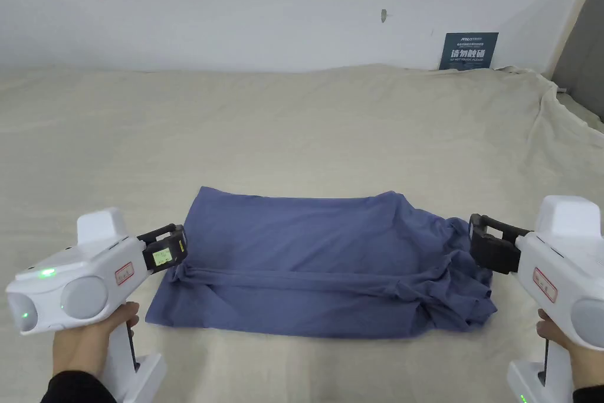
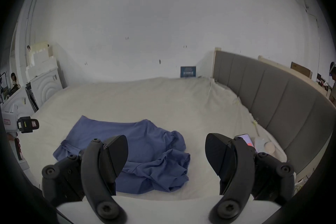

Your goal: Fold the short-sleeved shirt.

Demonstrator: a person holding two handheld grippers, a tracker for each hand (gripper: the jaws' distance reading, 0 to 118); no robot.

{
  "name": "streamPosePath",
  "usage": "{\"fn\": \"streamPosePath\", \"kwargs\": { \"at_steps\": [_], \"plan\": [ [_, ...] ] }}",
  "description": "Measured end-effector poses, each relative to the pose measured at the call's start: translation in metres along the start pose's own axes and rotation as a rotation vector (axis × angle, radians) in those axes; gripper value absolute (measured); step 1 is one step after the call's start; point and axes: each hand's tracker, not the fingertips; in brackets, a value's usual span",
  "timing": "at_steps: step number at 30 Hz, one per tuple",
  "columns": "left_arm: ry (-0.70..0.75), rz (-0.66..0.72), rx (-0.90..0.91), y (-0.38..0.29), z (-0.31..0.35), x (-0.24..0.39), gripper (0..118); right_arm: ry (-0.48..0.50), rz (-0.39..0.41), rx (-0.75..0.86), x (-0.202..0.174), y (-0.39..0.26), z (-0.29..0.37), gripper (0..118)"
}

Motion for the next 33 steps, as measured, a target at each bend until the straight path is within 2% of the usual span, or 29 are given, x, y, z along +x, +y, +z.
{"fn": "streamPosePath", "kwargs": {
  "at_steps": [3, 5, 8, 9, 10, 11, 12, 13, 15, 18, 22, 31, 32, 33],
  "plan": [
    [0.016, -0.025, 0.077, -0.014, 0.035, 0.000, 86, -0.021, 0.005, 0.050, -0.002, -0.008, 0.033, 89],
    [0.015, -0.044, 0.114, -0.023, 0.052, -0.001, 73, -0.035, 0.013, 0.072, -0.004, -0.016, 0.048, 83],
    [0.016, -0.083, 0.176, -0.039, 0.075, -0.001, 64, -0.055, 0.026, 0.092, -0.006, -0.029, 0.067, 79],
    [0.003, -0.090, 0.199, -0.044, 0.081, -0.001, 49, -0.060, 0.027, 0.106, -0.007, -0.033, 0.071, 69],
    [-0.010, -0.091, 0.203, -0.048, 0.086, -0.001, 24, -0.066, 0.030, 0.110, -0.008, -0.037, 0.075, 49],
    [-0.026, -0.096, 0.203, -0.052, 0.090, -0.001, 10, -0.068, 0.037, 0.114, -0.009, -0.040, 0.078, 31],
    [-0.025, -0.099, 0.206, -0.055, 0.091, -0.002, 3, -0.075, 0.048, 0.120, -0.010, -0.044, 0.080, 8],
    [-0.031, -0.100, 0.209, -0.058, 0.093, -0.002, 0, -0.070, 0.042, 0.119, -0.008, -0.046, 0.080, 0],
    [-0.038, -0.089, 0.202, -0.062, 0.094, -0.001, 0, -0.038, 0.032, 0.112, -0.007, -0.047, 0.081, 0],
    [-0.045, -0.080, 0.160, -0.061, 0.087, -0.002, 0, -0.047, 0.043, 0.109, -0.008, -0.047, 0.079, 0],
    [-0.069, -0.055, 0.072, -0.054, 0.069, -0.006, 0, -0.035, 0.019, 0.109, -0.006, -0.044, 0.076, 0],
    [-0.062, 0.003, -0.212, -0.037, -0.025, -0.022, 0, -0.040, 0.019, 0.070, -0.006, -0.046, 0.055, 0],
    [-0.061, 0.013, -0.253, -0.038, -0.040, -0.025, 3, -0.040, 0.016, 0.062, -0.005, -0.047, 0.051, 0],
    [-0.054, 0.016, -0.285, -0.039, -0.054, -0.028, 12, -0.042, 0.015, 0.053, -0.005, -0.048, 0.050, 0]
  ]
}}
